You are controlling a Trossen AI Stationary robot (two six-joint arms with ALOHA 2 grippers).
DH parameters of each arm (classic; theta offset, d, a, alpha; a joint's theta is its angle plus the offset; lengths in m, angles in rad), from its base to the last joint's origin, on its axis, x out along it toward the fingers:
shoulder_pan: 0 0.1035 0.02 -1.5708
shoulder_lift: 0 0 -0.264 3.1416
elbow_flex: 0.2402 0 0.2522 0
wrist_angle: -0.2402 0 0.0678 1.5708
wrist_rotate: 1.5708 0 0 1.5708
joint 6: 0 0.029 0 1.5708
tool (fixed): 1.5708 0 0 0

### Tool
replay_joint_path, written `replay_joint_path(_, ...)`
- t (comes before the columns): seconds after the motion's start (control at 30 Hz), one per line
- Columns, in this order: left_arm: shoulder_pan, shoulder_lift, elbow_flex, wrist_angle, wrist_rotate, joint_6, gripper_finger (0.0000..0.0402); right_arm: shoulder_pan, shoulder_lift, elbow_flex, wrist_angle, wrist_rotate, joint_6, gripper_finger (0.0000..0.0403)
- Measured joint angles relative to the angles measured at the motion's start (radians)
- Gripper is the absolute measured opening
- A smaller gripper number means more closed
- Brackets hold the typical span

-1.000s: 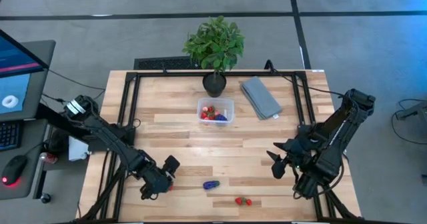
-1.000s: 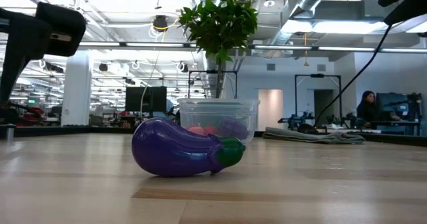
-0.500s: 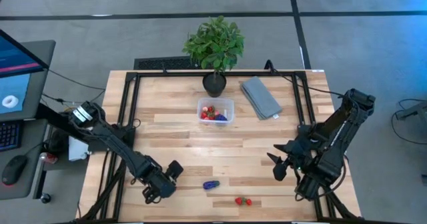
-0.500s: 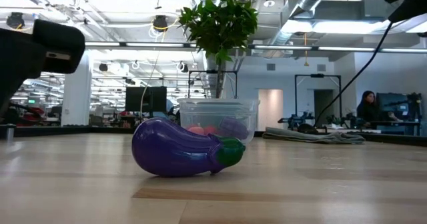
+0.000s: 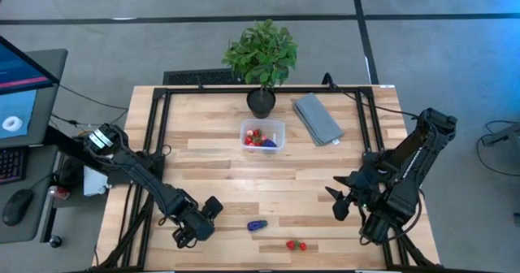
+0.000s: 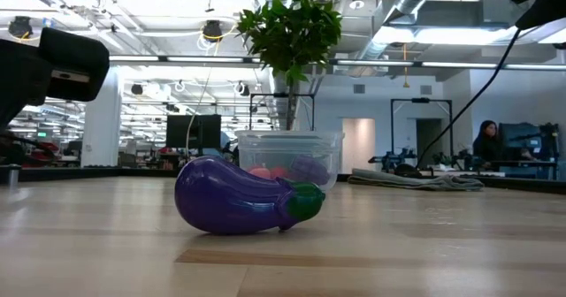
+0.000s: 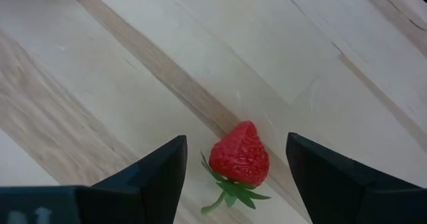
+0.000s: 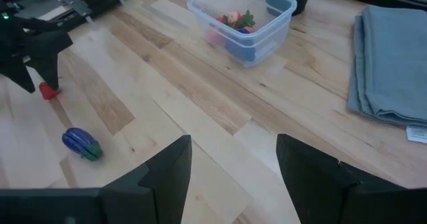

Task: Pick and placing Produce into tupperware
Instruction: Put the left red strawberry into the transparent bin

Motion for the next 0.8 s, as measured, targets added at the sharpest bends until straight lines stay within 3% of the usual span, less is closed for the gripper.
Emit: replay_joint_path(0.8,0.034,0.08,0.01,0.027,0.05,-0.003,0.0245,0.014,0.0,0.0,0.021,0.0,0.0,0.0244)
